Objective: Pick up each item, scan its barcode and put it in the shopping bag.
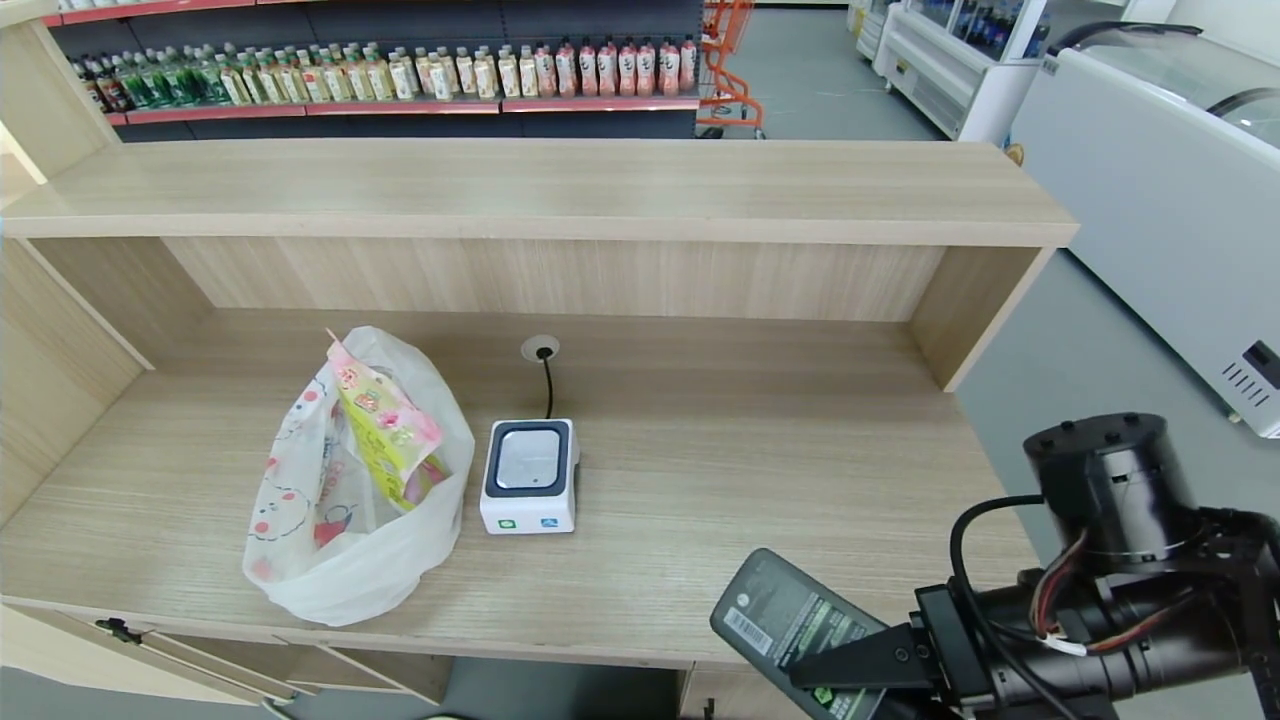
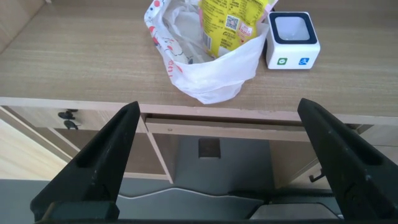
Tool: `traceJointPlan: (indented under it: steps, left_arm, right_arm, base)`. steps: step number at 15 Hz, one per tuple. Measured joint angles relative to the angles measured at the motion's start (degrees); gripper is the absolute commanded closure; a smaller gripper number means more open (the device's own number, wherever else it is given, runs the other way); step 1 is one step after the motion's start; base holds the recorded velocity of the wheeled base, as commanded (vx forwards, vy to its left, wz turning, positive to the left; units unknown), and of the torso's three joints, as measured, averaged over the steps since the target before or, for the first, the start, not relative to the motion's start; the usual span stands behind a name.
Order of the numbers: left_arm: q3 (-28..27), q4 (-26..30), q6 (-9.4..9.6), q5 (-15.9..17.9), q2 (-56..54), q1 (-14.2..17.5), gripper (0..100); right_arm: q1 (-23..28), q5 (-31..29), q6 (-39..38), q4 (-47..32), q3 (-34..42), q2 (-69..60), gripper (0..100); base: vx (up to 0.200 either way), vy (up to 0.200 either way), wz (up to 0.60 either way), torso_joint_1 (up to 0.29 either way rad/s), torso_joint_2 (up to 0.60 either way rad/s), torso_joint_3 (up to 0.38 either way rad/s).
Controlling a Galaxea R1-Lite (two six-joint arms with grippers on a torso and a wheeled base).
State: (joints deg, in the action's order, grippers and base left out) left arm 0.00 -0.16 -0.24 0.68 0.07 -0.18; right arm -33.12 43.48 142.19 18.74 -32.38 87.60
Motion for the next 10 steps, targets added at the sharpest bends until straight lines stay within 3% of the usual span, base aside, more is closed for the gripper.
traceJointPlan:
  steps: [6,10]
  left_arm:
    - [0.00,0.00,0.00,0.02,0.00,0.00,0]
    - [0.00,0.00,0.00,0.00,0.00,0.00,0]
  right_arm:
    - [-7.45,0.20,3.23,0.15,-1.44,4.29,100]
    - [-8.22,0.28,5.21,0.41,-2.62,6.06,100]
  base:
    - [0.000,0.000,0.00,0.000,0.00,0.000]
    - [0.000,0.000,0.00,0.000,0.00,0.000]
